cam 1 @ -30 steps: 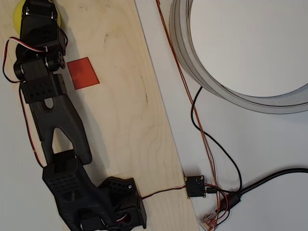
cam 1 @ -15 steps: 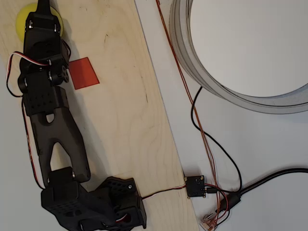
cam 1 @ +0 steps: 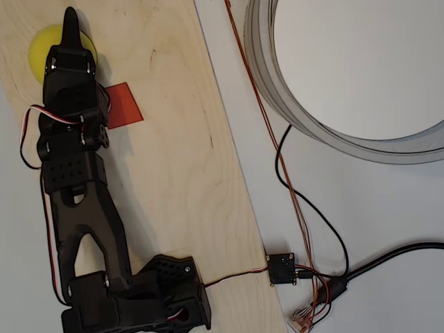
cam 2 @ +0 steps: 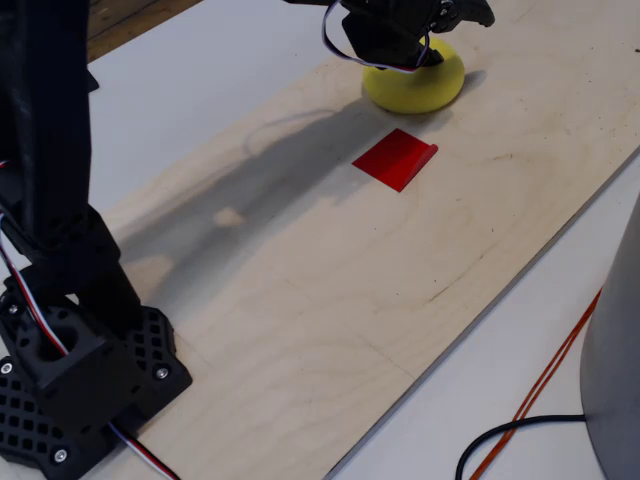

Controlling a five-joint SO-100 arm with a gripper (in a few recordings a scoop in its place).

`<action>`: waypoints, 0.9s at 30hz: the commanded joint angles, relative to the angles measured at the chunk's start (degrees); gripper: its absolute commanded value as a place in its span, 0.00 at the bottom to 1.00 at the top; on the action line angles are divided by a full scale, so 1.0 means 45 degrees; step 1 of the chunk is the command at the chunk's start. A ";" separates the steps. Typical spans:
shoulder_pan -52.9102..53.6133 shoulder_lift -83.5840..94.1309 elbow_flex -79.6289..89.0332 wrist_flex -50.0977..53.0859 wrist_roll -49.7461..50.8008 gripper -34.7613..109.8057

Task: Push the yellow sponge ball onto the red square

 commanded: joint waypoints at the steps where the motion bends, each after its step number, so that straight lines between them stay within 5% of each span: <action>1: -0.0137 0.0840 0.1152 -0.0176 0.0098 0.42; 27: -0.0313 0.5273 0.6797 -0.1309 -0.0137 0.41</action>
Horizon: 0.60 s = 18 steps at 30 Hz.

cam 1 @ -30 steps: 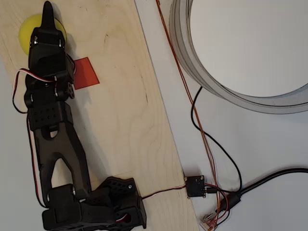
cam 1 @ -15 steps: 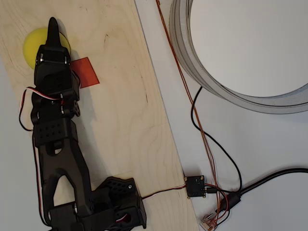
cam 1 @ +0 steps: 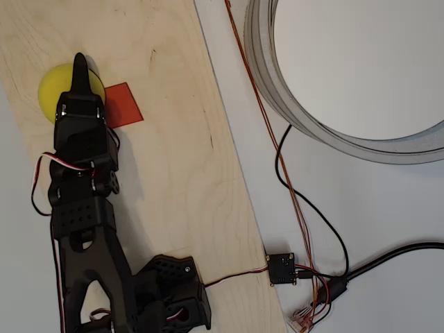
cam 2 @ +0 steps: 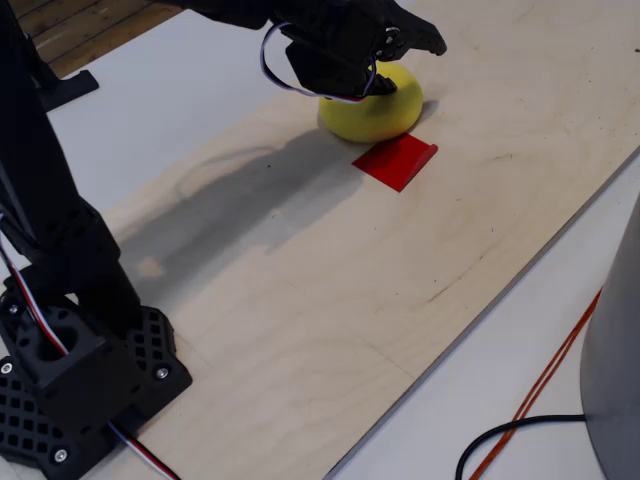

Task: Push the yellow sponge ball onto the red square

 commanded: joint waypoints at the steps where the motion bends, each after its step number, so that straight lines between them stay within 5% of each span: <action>1: -0.0078 0.0859 0.0566 0.0039 0.0059 0.41; 18: -0.0039 0.2695 0.2305 0.0039 -0.0117 0.41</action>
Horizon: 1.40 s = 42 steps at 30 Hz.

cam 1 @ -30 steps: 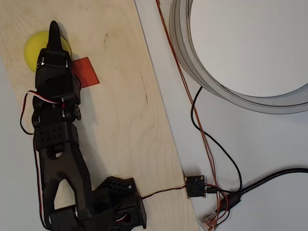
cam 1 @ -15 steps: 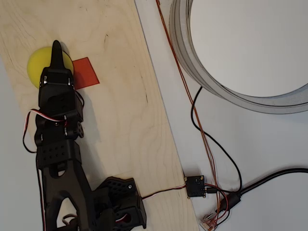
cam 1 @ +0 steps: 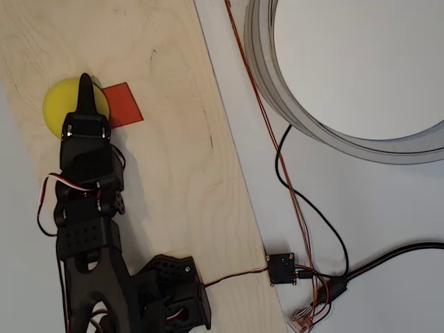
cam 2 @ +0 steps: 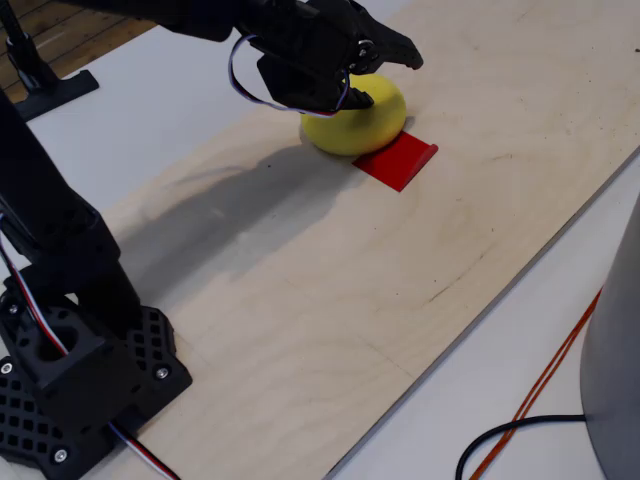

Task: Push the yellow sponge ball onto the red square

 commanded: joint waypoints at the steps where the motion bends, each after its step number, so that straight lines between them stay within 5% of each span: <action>1: 0.0000 0.0723 0.0332 0.0000 0.0059 0.41; 22: -0.0254 0.1895 -0.1250 0.0234 -0.2422 0.41; 42: -0.1777 -0.0469 -0.0762 -0.2227 0.0977 0.41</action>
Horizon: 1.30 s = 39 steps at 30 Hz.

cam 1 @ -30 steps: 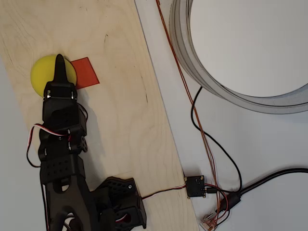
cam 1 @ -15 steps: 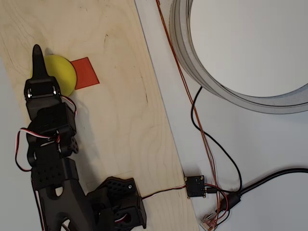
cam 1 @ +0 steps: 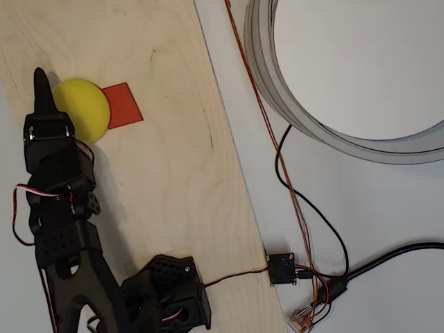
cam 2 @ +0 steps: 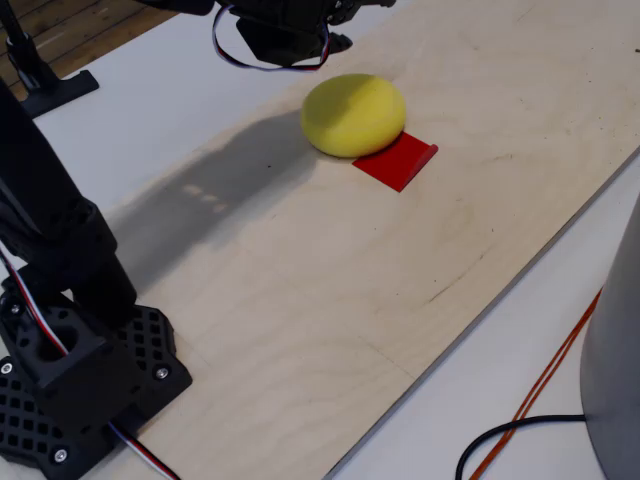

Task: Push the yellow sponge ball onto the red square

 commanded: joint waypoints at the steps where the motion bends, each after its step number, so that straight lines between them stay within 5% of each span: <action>1: -0.0117 -0.0312 0.0313 -0.0840 0.0312 0.41; 39: 0.1230 -0.1309 0.1230 -0.2129 -0.0957 0.41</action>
